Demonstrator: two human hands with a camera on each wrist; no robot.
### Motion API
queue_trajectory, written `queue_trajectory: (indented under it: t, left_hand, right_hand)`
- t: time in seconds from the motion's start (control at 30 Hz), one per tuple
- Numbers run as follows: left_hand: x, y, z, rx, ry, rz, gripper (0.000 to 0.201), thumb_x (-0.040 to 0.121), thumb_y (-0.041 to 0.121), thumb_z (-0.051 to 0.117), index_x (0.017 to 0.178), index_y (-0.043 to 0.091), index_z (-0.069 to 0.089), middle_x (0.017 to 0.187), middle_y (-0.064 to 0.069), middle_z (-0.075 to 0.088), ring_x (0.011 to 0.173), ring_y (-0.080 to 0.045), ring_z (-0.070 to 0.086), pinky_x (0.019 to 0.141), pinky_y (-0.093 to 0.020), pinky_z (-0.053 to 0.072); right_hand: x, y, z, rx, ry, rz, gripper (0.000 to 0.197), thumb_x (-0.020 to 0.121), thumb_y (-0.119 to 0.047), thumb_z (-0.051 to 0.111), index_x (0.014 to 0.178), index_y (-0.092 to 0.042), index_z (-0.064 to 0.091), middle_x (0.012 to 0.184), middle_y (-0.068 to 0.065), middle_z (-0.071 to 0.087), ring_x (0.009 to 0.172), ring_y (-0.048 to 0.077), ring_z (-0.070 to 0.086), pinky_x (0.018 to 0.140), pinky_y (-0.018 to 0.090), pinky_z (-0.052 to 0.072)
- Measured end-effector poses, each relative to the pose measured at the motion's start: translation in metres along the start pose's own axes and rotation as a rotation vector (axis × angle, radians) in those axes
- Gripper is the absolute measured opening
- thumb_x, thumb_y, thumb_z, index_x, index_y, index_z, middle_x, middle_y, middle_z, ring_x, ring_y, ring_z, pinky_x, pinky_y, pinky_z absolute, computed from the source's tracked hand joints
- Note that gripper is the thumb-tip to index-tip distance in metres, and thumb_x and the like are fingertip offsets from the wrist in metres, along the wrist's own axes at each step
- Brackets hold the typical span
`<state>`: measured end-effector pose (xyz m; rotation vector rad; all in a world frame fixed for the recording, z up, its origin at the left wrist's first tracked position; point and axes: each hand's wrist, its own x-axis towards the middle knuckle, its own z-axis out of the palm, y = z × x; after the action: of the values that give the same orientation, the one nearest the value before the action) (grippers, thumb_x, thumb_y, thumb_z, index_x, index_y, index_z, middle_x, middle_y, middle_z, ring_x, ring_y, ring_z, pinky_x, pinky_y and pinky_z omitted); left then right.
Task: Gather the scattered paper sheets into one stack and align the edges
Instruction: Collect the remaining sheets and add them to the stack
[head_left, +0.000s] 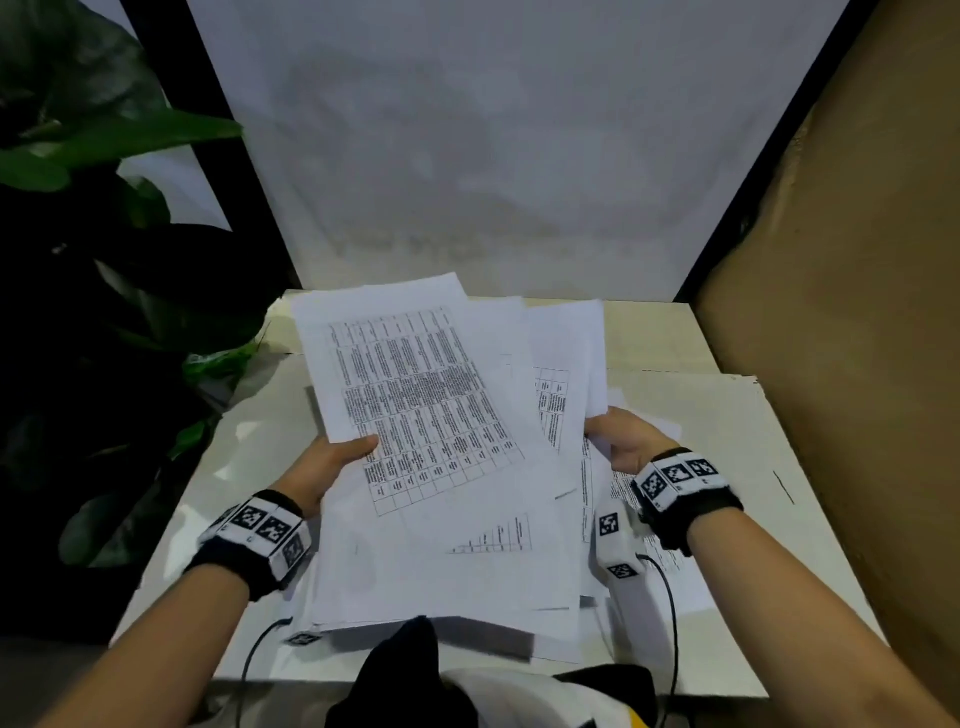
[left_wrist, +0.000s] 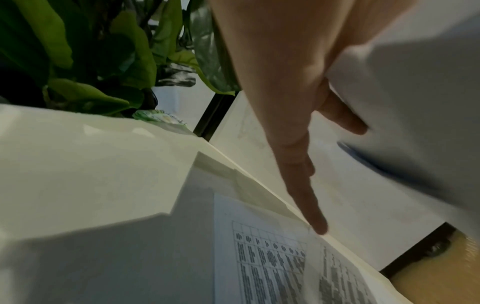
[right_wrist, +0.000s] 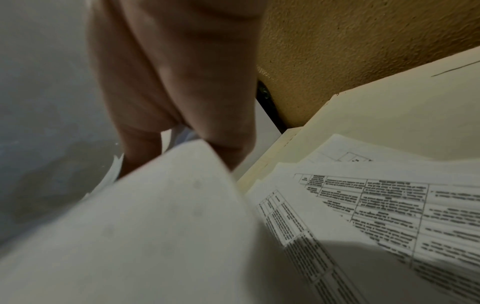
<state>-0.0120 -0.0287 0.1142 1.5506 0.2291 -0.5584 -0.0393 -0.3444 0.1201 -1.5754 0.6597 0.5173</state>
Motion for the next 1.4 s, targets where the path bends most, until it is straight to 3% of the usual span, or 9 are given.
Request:
queue_trajectory:
  t: [0.1,0.23,0.43,0.57,0.7,0.83,1.0,1.17,1.4]
  left_hand:
    - [0.002,-0.001,0.011,-0.026,-0.046,-0.001,0.032,0.089,0.002,0.045,0.120,0.009,0.049,0.103,-0.004,0.062,0.066,-0.006,0.070,0.057,-0.023,0.057]
    - [0.001,0.003,0.025,0.042,-0.055,0.071,0.041,0.087,-0.001,0.049,0.127,0.010,0.045,0.110,0.002,0.059,0.080,-0.002,0.067,0.074,-0.015,0.051]
    - [0.004,0.008,0.030,0.053,0.057,0.092,0.038,0.088,0.001,0.051,0.125,0.002,0.048,0.127,-0.013,0.055,0.102,-0.023,0.057,0.091,-0.032,0.041]
    - [-0.004,0.013,0.034,-0.044,0.072,0.178,0.039,0.086,-0.002,0.051,0.124,0.008,0.046,0.121,-0.010,0.055,0.093,-0.010,0.058,0.096,-0.036,0.044]
    - [-0.009,0.021,0.041,0.104,0.102,0.252,0.048,0.085,0.012,0.059,0.124,-0.011,0.043,0.124,-0.029,0.054,0.111,-0.039,0.056,0.099,-0.049,0.044]
    - [-0.018,0.033,0.049,0.263,0.129,0.321,0.039,0.071,0.048,0.059,0.069,0.009,0.055,0.055,-0.012,0.046,0.038,-0.005,0.046,0.052,-0.032,0.040]
    - [-0.025,0.037,0.054,0.201,0.136,0.314,0.052,0.072,0.037,0.068,0.077,-0.014,0.056,0.041,-0.009,0.049,0.032,-0.017,0.040,0.044,-0.037,0.044]
    - [-0.022,0.030,0.045,0.070,0.108,0.310,0.033,0.076,0.012,0.067,0.107,0.012,0.056,0.107,-0.012,0.063,0.096,-0.021,0.062,0.099,-0.047,0.045]
    - [-0.027,0.041,0.046,0.053,0.111,0.444,0.029,0.076,0.006,0.066,0.089,0.029,0.054,0.083,0.014,0.068,0.088,-0.009,0.065,0.090,-0.043,0.049]
  right_hand:
    - [-0.004,-0.006,0.009,0.032,-0.057,-0.049,0.021,0.088,0.004,0.050,0.106,0.004,0.059,0.111,0.019,0.061,0.098,0.034,0.060,0.091,0.047,0.050]
    - [0.000,-0.009,0.014,0.021,-0.032,-0.079,0.032,0.088,0.002,0.051,0.118,0.011,0.053,0.106,0.019,0.064,0.080,0.027,0.063,0.076,0.036,0.054]
    - [0.001,-0.011,0.016,0.326,0.004,-0.080,0.065,0.086,-0.061,0.035,0.132,-0.016,0.043,0.123,0.010,0.061,0.106,0.026,0.062,0.077,0.037,0.056]
    - [-0.005,-0.012,0.022,0.121,0.037,-0.273,0.051,0.082,-0.026,0.065,0.126,-0.005,0.049,0.133,0.020,0.051,0.115,0.033,0.054,0.095,0.041,0.047]
    - [-0.010,-0.025,0.031,-0.052,0.119,-0.462,0.038,0.080,-0.013,0.066,0.115,-0.003,0.057,0.106,0.011,0.065,0.088,0.019,0.060,0.076,0.023,0.047]
    - [-0.016,-0.032,0.045,-0.063,0.162,-0.582,0.024,0.083,-0.013,0.063,0.107,-0.008,0.059,0.100,0.011,0.064,0.082,0.017,0.059,0.075,0.027,0.049]
    - [-0.023,-0.029,0.046,0.045,0.111,-0.685,0.023,0.079,-0.008,0.067,0.093,-0.023,0.056,0.095,0.007,0.063,0.085,0.015,0.060,0.082,0.028,0.052]
    - [-0.022,-0.020,0.046,0.030,0.161,-0.617,0.027,0.078,-0.011,0.069,0.097,0.005,0.058,0.090,0.028,0.059,0.088,0.030,0.059,0.082,0.043,0.051]
    - [-0.043,-0.034,0.052,0.074,0.169,-0.794,0.016,0.073,-0.011,0.073,0.083,-0.018,0.062,0.084,0.010,0.064,0.080,0.018,0.061,0.076,0.033,0.052]
